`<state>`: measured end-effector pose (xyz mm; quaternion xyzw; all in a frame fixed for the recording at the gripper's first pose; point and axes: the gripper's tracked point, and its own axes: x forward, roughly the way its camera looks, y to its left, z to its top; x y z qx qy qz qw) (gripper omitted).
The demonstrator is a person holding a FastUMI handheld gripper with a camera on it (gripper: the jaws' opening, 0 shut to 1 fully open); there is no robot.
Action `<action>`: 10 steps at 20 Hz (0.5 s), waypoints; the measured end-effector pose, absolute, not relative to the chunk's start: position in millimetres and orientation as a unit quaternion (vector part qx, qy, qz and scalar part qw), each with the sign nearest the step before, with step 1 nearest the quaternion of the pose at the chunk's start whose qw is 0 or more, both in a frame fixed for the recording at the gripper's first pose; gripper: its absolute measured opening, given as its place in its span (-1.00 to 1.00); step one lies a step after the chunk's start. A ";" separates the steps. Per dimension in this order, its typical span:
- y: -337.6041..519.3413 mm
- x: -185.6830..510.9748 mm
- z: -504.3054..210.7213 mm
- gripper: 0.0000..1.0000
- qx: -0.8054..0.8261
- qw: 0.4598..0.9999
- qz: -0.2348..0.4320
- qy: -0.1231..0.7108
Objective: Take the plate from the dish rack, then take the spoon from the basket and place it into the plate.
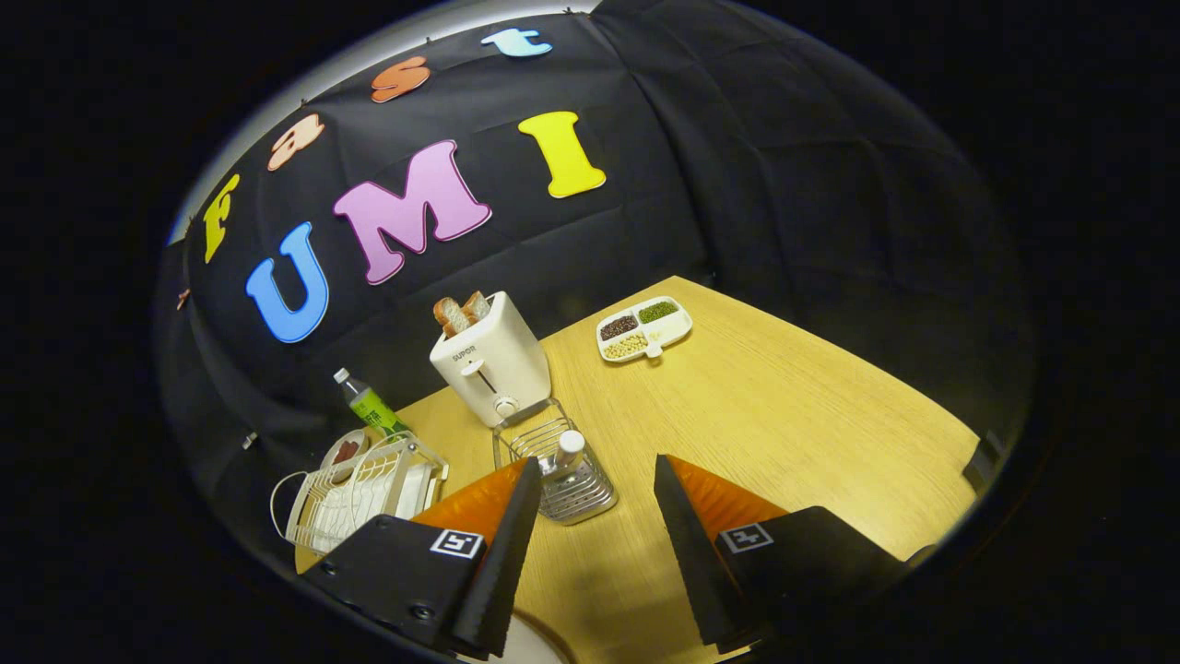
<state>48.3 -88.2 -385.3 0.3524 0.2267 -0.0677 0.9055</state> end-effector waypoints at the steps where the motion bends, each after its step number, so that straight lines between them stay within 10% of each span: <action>1: -85.1 53.3 -385.7 0.55 0.365 0.901 -0.066 0.225; 7: -76.6 91.1 -383.0 0.47 0.474 0.848 -0.113 0.207; 10: -84.0 93.8 -398.2 -0.25 0.501 0.820 -0.169 0.218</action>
